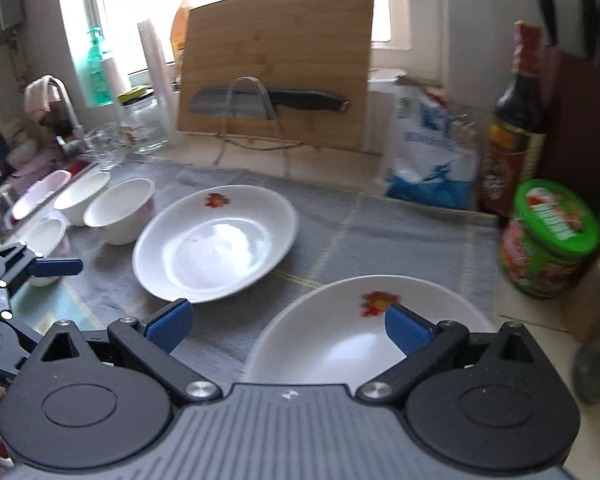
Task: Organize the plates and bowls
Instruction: 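Move the right gripper to the flower-print plate in the middle of the mat, then grasp the flower-print plate rim with the right gripper and lift, then carry the flower-print plate with the right gripper over the plate stack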
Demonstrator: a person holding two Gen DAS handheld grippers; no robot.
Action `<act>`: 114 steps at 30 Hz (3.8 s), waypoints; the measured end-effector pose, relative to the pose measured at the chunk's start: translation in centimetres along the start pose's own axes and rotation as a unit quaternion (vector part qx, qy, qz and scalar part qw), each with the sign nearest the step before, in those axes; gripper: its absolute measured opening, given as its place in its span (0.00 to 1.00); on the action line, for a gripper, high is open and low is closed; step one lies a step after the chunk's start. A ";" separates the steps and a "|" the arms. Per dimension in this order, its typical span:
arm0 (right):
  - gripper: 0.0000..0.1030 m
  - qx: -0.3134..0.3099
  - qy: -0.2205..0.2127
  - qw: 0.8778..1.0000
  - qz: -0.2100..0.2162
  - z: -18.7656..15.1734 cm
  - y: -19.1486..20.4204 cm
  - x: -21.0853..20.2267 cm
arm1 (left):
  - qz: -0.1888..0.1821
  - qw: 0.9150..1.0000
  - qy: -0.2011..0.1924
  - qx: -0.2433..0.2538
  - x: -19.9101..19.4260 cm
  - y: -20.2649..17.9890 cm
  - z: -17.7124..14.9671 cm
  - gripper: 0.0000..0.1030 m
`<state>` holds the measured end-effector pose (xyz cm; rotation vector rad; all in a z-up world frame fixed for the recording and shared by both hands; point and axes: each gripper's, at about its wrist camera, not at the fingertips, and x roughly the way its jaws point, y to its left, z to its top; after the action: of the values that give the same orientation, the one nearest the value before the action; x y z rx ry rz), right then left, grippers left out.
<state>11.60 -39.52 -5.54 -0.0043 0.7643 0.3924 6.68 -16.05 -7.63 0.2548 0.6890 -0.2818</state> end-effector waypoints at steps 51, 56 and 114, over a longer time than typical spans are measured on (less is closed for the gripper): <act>1.00 -0.071 0.185 0.970 0.141 12.3 0.4 19.7 | -0.069 0.997 -0.009 -0.024 8.7 2.9 0.4 1.00; 1.00 -0.051 0.193 0.963 0.179 12.6 -0.6 21.2 | -0.069 0.997 -0.011 -0.017 8.7 2.7 0.5 1.00; 1.00 0.015 0.188 0.956 0.223 11.1 0.4 15.7 | -0.101 0.993 -0.014 0.053 4.0 1.8 1.8 0.99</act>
<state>29.20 -32.17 -8.00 0.1283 1.1515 0.8251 11.28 -15.67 -8.64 0.2812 0.6740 -0.5158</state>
